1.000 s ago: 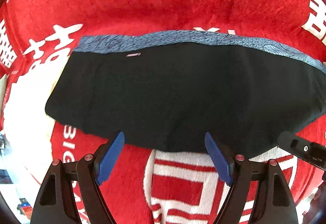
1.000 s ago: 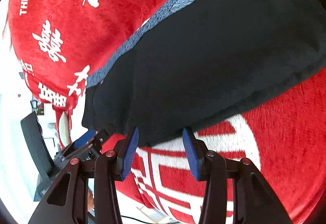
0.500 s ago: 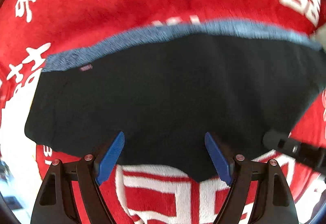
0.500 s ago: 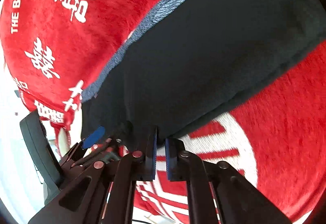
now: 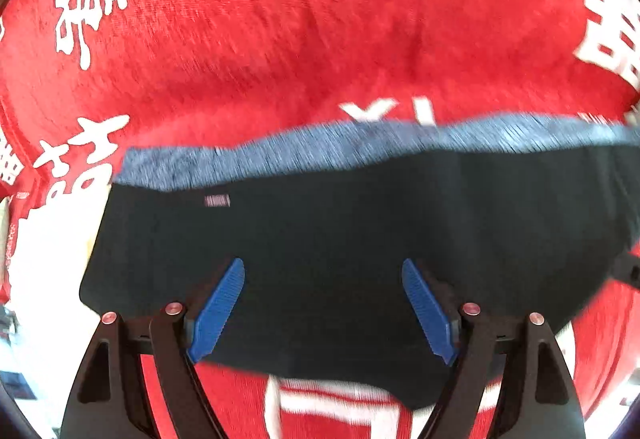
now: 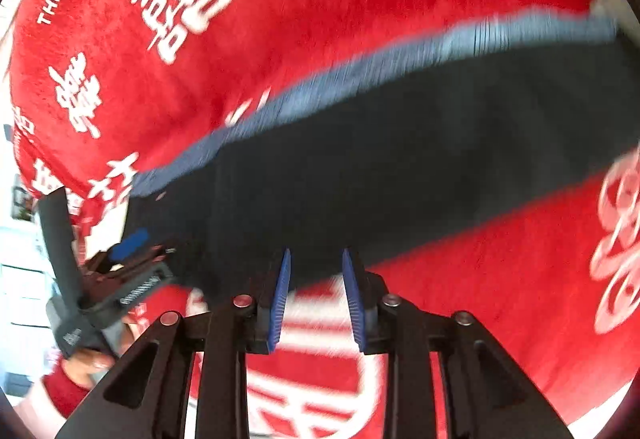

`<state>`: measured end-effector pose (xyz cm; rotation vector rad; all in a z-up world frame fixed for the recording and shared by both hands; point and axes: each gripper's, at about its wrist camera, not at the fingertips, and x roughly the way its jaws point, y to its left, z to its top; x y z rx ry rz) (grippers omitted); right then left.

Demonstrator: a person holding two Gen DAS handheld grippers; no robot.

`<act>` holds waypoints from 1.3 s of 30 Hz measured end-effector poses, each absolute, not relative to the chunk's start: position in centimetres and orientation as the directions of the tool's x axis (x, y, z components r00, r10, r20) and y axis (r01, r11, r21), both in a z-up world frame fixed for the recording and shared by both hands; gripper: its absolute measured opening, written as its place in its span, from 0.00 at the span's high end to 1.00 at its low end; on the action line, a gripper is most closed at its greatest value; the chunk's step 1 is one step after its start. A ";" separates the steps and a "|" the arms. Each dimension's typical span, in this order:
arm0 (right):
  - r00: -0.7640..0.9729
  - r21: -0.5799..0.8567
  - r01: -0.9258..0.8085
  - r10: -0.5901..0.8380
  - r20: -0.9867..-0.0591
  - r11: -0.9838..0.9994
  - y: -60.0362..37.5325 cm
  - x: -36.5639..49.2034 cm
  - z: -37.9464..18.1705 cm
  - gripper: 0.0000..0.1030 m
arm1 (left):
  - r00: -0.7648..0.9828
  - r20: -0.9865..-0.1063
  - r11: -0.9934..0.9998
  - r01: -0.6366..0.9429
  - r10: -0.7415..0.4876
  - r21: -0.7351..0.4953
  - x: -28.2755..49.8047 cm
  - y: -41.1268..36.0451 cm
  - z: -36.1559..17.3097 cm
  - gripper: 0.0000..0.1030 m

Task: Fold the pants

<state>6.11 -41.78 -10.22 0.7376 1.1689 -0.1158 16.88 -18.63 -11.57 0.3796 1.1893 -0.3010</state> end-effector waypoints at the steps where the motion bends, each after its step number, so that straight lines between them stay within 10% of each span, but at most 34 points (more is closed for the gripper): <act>1: 0.412 0.452 0.446 0.271 -0.870 0.773 -42.3 6.9 -10.2 0.70 | 0.343 -0.939 0.903 0.412 -0.029 0.123 17.6 -18.8 -11.7 0.20; 19: 0.331 0.188 0.331 0.073 -0.941 0.925 -45.0 17.6 -14.8 0.70 | 0.344 -0.930 0.941 0.254 0.127 0.222 26.4 -20.6 -18.1 0.20; 39: 0.264 0.125 0.499 -0.013 -0.965 0.857 -51.3 3.7 -11.5 0.56 | 0.264 -0.964 0.896 0.422 0.022 0.136 14.8 -21.8 -14.6 0.20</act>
